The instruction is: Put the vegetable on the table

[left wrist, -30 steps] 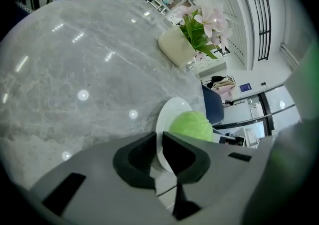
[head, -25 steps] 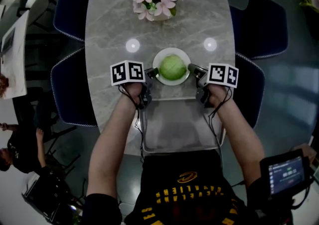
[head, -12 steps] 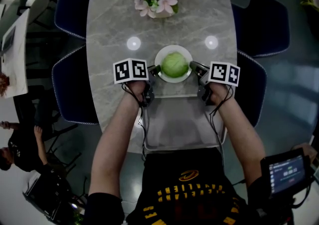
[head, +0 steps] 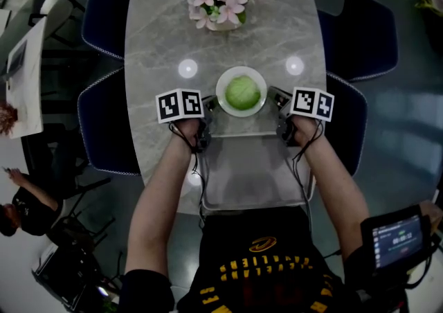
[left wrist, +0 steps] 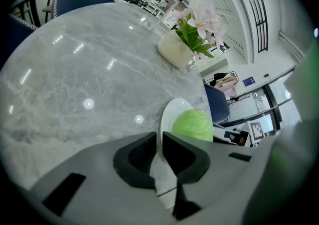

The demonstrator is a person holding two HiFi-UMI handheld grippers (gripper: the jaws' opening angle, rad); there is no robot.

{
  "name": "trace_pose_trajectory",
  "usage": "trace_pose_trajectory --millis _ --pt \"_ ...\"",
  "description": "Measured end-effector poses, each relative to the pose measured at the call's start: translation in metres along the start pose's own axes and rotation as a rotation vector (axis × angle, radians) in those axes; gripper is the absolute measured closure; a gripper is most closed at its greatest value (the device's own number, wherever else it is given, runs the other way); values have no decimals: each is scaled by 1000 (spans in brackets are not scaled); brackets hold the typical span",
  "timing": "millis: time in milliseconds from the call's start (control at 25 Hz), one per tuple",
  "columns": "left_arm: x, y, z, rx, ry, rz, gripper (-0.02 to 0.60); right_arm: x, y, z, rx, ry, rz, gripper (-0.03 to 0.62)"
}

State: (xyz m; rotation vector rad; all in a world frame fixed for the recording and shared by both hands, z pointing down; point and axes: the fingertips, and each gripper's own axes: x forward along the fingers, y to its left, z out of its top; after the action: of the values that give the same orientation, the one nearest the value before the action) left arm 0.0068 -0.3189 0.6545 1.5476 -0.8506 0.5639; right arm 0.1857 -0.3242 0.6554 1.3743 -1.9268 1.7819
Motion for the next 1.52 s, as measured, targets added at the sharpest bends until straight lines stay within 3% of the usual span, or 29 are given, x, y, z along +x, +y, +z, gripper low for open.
trace_pose_trajectory --millis 320,520,760,920,1200,1520 --pt "-29 -20 2 -11 -119 -90 543 -22 28 7 -20 -73 115 563" --pt "-64 -53 -17 2 -175 -157 543 -63 67 -9 -65 -104 177 563" --pt "-92 -69 -49 23 -215 -174 543 -96 89 -35 -94 -112 217 563" --pt "-105 -85 -75 75 -227 -182 543 -115 93 -55 -114 -121 220 563" --pt "-127 -107 -117 198 -264 -153 543 -151 104 -88 -256 -140 181 563" --pt "-154 -143 -168 301 -284 -197 543 -188 127 -124 -379 -166 186 563"
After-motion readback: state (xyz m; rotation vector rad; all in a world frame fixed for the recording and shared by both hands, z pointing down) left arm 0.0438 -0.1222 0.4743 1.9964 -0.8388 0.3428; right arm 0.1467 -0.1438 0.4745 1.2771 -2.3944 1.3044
